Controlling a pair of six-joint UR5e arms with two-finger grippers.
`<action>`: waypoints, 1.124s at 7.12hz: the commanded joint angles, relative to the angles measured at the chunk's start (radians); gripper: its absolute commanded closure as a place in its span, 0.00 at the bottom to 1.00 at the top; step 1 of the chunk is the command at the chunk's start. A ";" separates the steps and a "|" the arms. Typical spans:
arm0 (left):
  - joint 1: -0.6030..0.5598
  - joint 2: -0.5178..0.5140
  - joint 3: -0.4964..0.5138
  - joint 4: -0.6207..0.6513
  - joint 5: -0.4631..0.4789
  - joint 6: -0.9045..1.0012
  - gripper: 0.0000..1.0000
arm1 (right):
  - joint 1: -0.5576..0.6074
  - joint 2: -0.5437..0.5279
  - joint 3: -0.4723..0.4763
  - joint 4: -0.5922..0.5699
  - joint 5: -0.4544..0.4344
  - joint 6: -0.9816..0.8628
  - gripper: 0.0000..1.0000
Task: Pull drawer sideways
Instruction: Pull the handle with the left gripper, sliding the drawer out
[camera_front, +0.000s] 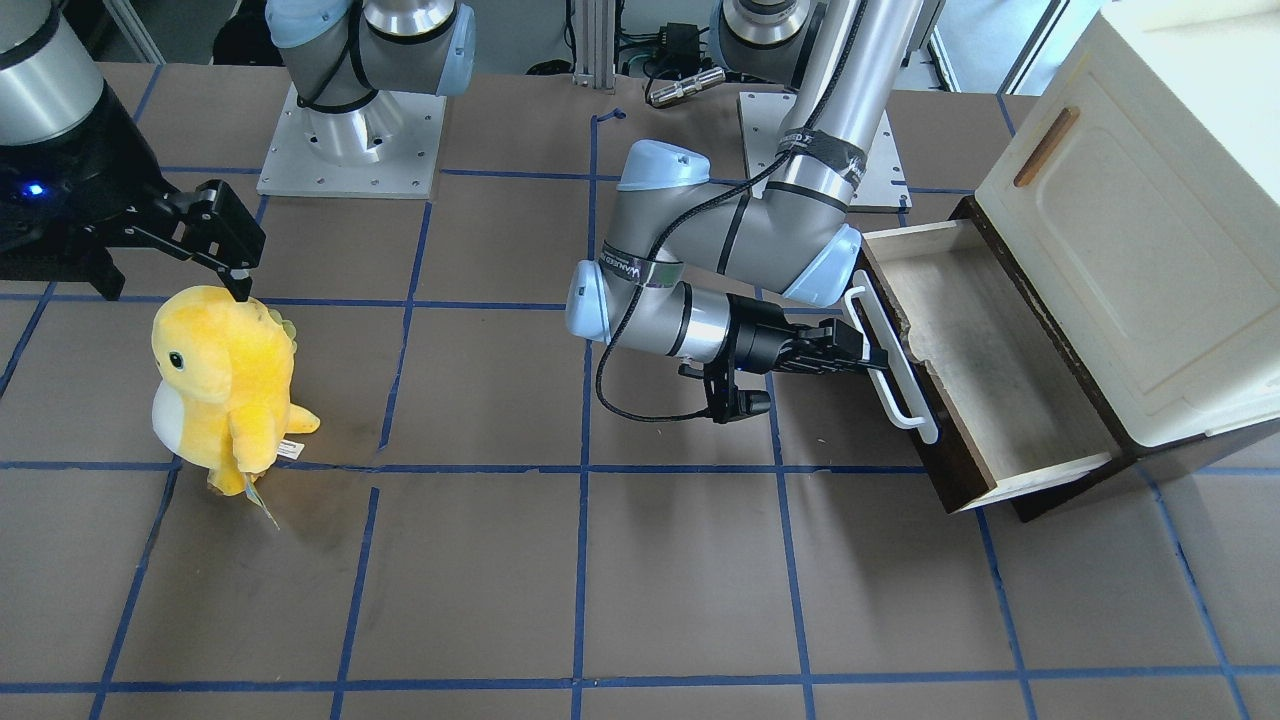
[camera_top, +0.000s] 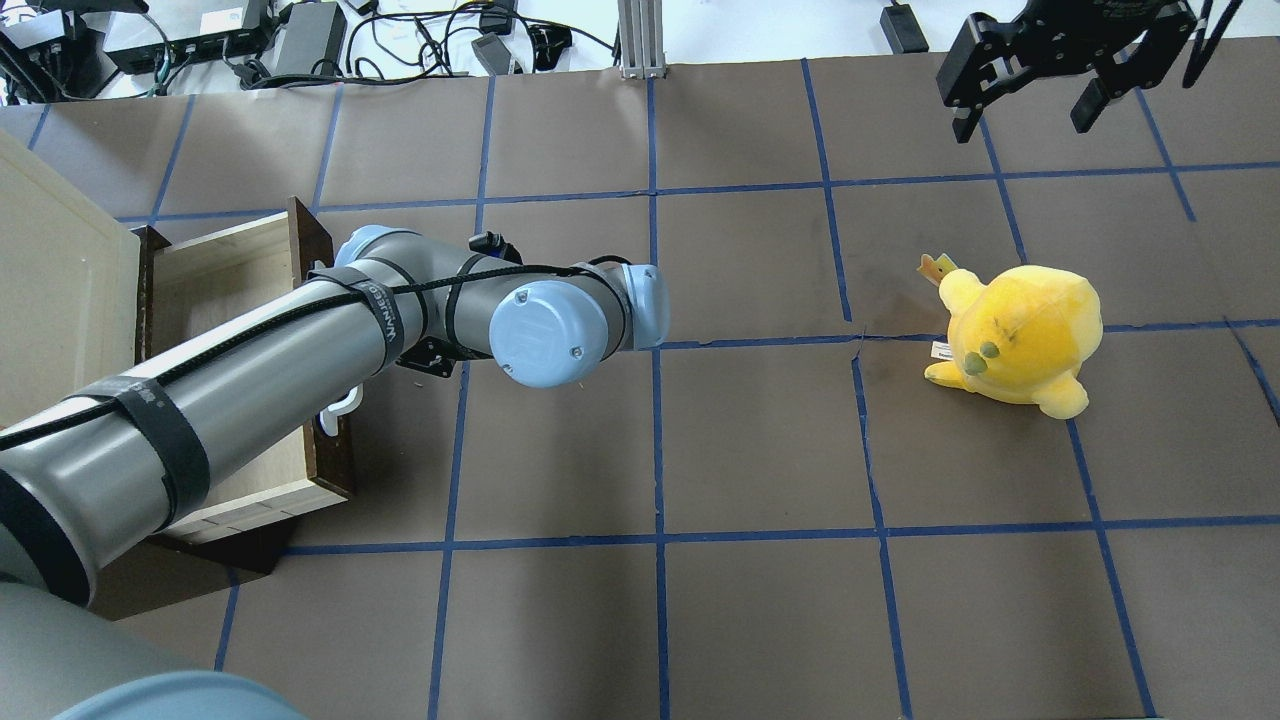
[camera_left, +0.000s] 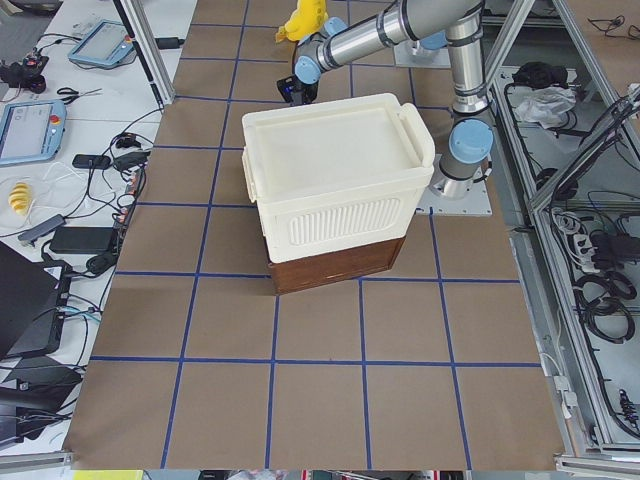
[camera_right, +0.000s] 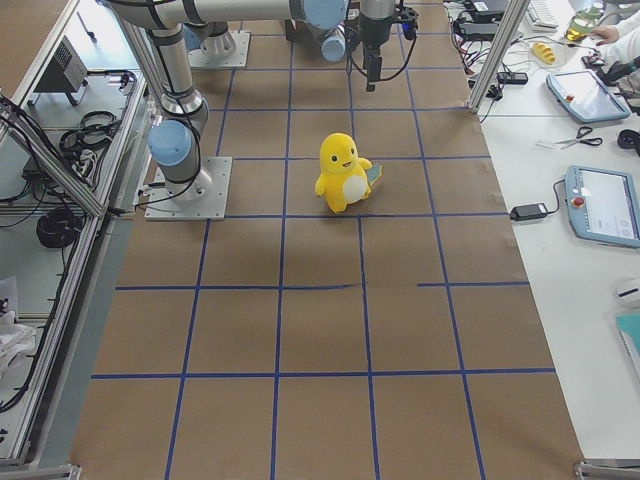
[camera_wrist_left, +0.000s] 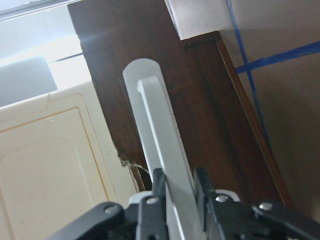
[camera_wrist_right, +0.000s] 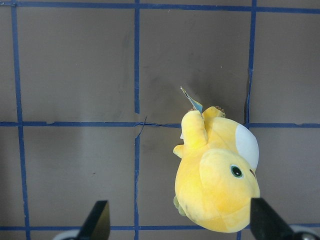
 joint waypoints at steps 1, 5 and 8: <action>-0.001 0.000 0.000 0.000 0.000 0.000 0.27 | 0.000 0.000 0.000 0.000 0.000 0.000 0.00; -0.001 0.005 0.003 0.003 -0.005 0.000 0.15 | 0.000 0.000 0.000 0.000 0.000 0.000 0.00; 0.001 0.029 0.020 0.032 -0.050 0.003 0.15 | 0.000 0.000 0.000 0.000 0.000 0.000 0.00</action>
